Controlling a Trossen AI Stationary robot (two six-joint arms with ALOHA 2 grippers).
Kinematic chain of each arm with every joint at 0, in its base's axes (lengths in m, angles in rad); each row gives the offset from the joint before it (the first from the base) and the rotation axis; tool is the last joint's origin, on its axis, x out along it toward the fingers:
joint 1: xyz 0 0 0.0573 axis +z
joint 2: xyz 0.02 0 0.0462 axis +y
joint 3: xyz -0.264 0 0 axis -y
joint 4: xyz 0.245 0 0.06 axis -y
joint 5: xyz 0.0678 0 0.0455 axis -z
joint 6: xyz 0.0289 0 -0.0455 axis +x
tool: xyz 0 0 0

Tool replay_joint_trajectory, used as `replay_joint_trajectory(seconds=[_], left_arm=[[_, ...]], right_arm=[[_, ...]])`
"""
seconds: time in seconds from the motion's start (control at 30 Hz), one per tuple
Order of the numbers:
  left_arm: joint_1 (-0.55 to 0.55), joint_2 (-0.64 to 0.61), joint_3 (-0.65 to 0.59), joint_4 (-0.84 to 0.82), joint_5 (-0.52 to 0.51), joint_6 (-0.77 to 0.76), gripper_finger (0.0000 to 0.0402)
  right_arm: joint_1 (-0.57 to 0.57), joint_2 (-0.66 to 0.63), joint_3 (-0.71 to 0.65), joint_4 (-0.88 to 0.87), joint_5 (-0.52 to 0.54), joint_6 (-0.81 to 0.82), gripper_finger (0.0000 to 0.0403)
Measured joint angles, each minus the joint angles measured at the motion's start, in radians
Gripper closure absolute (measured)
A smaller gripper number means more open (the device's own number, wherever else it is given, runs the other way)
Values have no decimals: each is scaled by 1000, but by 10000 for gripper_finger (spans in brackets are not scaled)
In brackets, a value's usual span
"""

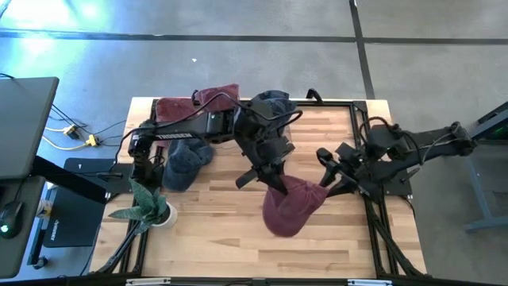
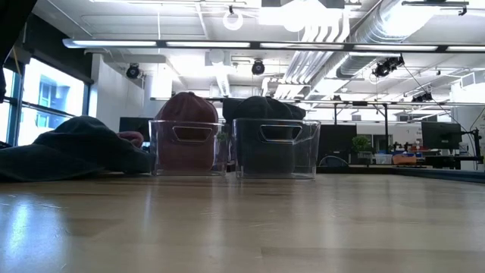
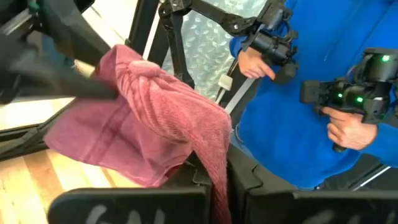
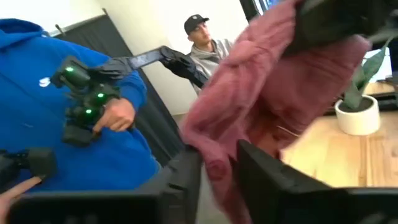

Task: Pick & Place hat
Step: Put the bottom red cap into the left bin

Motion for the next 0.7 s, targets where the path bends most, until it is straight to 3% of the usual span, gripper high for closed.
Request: replay_joint_trajectory(seconds=[0.13,0.3,0.47,0.7], left_arm=[[-1,0,0,-7,14,-1,400],[-1,0,0,-23,11,-2,400],[7,0,0,-74,2,-3,401],[11,-12,-1,-121,-4,-3,401]], right_arm=[[-28,29,0,5,-15,-8,222],[-53,86,0,103,-169,21,138],[-56,161,0,274,-327,118,117],[-57,166,0,244,-439,231,116]])
